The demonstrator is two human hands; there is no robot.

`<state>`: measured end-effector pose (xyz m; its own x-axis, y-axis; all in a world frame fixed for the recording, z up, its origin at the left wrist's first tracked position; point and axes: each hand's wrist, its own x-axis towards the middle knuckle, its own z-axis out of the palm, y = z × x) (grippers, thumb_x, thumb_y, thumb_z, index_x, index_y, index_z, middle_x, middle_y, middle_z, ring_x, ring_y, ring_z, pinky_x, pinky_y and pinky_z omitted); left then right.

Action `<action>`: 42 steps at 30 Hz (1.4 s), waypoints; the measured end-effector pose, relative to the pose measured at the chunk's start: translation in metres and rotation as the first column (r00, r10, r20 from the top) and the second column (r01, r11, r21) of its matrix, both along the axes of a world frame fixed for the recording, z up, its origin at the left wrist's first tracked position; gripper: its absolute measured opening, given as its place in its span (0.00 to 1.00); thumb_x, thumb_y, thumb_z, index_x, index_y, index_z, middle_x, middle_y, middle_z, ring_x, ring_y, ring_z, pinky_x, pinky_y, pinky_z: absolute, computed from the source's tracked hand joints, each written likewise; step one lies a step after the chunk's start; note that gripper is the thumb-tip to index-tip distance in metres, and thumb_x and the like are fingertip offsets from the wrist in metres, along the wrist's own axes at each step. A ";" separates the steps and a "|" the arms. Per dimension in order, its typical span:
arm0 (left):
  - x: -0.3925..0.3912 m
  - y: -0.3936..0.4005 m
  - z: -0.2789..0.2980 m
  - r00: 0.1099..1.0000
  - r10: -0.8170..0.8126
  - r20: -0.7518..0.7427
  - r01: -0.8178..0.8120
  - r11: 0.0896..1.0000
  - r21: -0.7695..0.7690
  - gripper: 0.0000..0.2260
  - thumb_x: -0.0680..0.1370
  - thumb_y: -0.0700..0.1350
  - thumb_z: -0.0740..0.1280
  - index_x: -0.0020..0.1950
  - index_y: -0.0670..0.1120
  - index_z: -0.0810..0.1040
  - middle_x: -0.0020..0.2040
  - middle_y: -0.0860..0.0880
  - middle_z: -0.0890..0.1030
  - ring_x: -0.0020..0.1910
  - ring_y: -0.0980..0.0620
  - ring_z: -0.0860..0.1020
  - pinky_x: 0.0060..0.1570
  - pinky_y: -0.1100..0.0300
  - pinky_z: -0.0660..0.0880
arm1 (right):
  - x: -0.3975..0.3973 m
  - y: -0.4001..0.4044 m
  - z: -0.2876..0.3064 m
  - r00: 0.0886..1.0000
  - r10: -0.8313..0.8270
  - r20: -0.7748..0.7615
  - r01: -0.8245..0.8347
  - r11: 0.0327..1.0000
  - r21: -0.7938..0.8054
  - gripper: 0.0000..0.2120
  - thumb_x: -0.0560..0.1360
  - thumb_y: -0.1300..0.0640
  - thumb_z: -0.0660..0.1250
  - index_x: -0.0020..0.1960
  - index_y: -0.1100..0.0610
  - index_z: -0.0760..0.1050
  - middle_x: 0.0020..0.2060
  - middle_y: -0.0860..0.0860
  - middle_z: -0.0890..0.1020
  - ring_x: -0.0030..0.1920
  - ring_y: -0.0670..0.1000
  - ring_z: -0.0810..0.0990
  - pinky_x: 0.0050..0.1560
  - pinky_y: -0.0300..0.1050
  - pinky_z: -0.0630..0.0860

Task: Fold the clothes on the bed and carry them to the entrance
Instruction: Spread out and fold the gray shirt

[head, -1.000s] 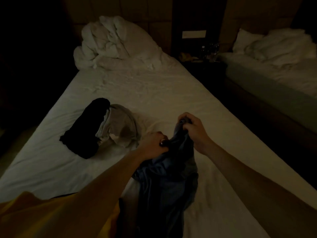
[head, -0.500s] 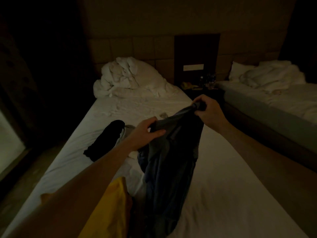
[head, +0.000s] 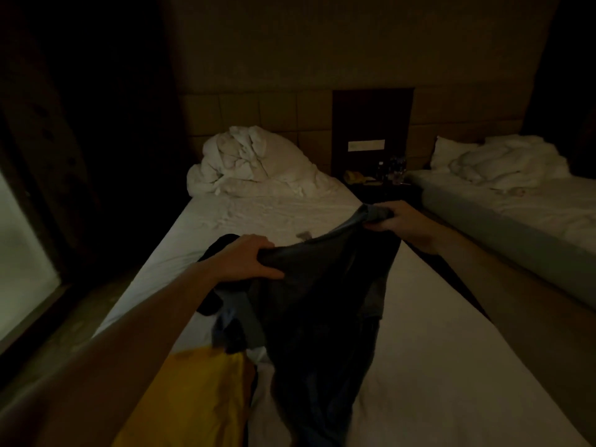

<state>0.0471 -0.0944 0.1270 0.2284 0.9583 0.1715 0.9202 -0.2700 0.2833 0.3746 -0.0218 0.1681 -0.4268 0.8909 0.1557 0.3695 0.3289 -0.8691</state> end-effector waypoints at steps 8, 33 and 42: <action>-0.003 -0.025 0.007 0.942 0.104 0.318 -0.062 0.988 -0.142 0.12 0.77 0.54 0.68 0.46 0.45 0.76 0.44 0.48 0.78 0.42 0.57 0.77 0.39 0.68 0.70 | -0.011 -0.021 -0.002 0.981 -0.036 0.191 0.001 0.984 0.180 0.08 0.72 0.69 0.66 0.50 0.63 0.79 0.46 0.60 0.81 0.47 0.57 0.81 0.51 0.57 0.78; 0.007 -0.082 0.080 0.588 0.047 0.808 -0.271 0.952 0.142 0.08 0.82 0.44 0.62 0.54 0.42 0.78 0.48 0.46 0.80 0.49 0.50 0.79 0.55 0.54 0.74 | -0.011 -0.064 0.037 0.932 -0.362 -0.010 0.292 0.735 0.612 0.07 0.84 0.54 0.56 0.48 0.53 0.66 0.34 0.51 0.72 0.32 0.55 0.71 0.34 0.59 0.67; 0.030 -0.126 0.148 0.872 0.158 0.464 -0.471 0.529 0.705 0.06 0.82 0.51 0.58 0.51 0.52 0.72 0.41 0.48 0.79 0.41 0.45 0.78 0.41 0.51 0.74 | 0.014 -0.113 0.113 0.942 -0.303 -0.143 0.272 0.440 0.856 0.10 0.80 0.49 0.64 0.48 0.56 0.75 0.36 0.50 0.80 0.36 0.54 0.79 0.33 0.48 0.71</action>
<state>0.0776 -0.2207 0.2754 -0.2757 0.4003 0.8739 0.8914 -0.2336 0.3883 0.3891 -0.1351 0.2815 -0.1906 0.3899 0.9009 0.6078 0.7675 -0.2036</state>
